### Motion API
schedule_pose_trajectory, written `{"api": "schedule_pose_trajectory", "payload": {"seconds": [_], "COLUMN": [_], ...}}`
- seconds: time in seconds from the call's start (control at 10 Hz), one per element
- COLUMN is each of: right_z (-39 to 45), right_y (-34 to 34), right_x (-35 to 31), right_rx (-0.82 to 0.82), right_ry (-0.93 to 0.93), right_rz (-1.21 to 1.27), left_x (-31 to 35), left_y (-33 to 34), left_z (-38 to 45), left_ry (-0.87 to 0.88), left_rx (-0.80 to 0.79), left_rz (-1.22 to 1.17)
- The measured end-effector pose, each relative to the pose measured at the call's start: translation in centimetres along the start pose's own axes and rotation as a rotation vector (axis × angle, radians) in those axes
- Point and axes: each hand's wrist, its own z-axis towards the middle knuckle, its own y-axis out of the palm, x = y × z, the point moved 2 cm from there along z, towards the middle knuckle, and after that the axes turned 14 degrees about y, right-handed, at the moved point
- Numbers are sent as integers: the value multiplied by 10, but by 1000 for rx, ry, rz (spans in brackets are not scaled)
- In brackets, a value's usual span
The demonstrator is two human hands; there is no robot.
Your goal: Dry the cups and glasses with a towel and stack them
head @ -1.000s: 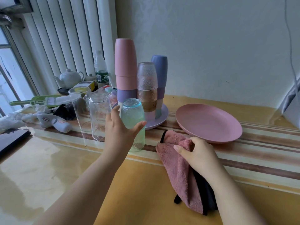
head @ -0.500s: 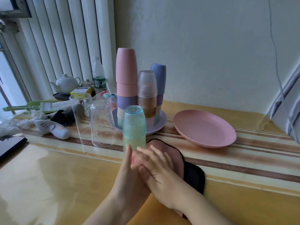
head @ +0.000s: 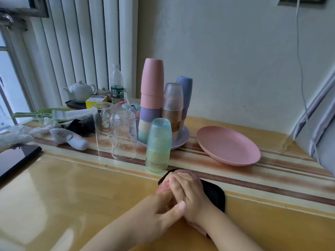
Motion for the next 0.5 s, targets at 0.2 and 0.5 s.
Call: {"api": "schedule_pose_trajectory", "payload": {"seconds": [0.2,0.5], "right_z": [-15,-40], "right_y": [5,-18], "right_x": [-9,-14], "right_rx": [-306,-218], "right_ry": [-14,153], "right_rz": [-308,-239], "left_x": [42,17], "left_y": [-55,-41], "left_z": [-4,8], "left_ry": [32,29], "left_rx": [-67,-217], "left_rz": [686,869]}}
